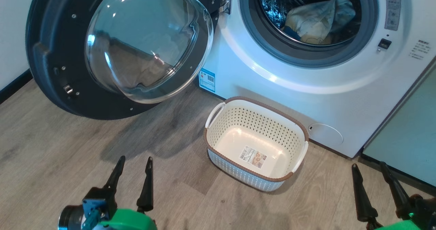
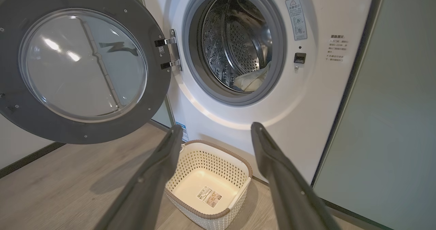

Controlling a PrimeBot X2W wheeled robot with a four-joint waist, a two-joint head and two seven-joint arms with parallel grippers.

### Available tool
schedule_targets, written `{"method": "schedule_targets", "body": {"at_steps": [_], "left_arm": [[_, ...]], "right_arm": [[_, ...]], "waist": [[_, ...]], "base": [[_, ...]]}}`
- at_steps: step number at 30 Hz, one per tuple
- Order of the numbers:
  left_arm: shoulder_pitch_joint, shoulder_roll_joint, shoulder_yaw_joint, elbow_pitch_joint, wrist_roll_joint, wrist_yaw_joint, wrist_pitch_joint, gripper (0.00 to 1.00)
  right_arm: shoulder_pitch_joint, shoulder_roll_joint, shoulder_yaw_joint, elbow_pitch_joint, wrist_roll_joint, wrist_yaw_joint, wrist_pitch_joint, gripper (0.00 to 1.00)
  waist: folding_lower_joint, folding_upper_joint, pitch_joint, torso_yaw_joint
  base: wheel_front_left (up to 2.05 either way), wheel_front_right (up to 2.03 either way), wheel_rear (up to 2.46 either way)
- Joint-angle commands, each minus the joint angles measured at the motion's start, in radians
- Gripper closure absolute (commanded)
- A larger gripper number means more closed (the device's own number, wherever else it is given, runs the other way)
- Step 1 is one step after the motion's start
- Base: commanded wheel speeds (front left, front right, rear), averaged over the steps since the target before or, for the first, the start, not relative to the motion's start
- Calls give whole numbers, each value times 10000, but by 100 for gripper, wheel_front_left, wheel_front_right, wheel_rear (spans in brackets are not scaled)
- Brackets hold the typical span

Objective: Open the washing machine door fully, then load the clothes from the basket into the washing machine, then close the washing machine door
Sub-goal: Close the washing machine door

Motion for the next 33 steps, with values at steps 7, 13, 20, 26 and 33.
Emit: {"method": "schedule_targets", "body": {"at_steps": [7, 13, 20, 26, 33], "left_arm": [[-330, -65, 446, -367, 133, -31, -53, 0], [-285, -116, 510, -372, 138, -72, -53, 52], [-317, -236, 563, -719, -144, -619, -53, 100], [-336, -1106, 1365, -1886, -2027, -2122, -53, 100], [-586, -1909, 2960, -3200, -6201, -3737, -53, 100]], "right_arm": [[-142, -85, 290, -308, 13, -29, -13, 0], [-149, -106, 307, -315, 5, -29, -6, 0], [-163, -109, 290, -321, 1, -29, -7, 0], [-140, -108, 206, -367, -24, -29, 8, 0], [-114, -104, 184, -407, -15, -29, 33, 0]], "waist": [[0, 0, -46, 68], [0, 0, -89, 85], [0, 0, -93, 96], [0, 0, -89, 189], [0, 0, -110, 283]], "base": [[0, 0, 0], [0, 0, 0], [0, 0, 0], [0, 0, 0], [0, 0, 0]]}}
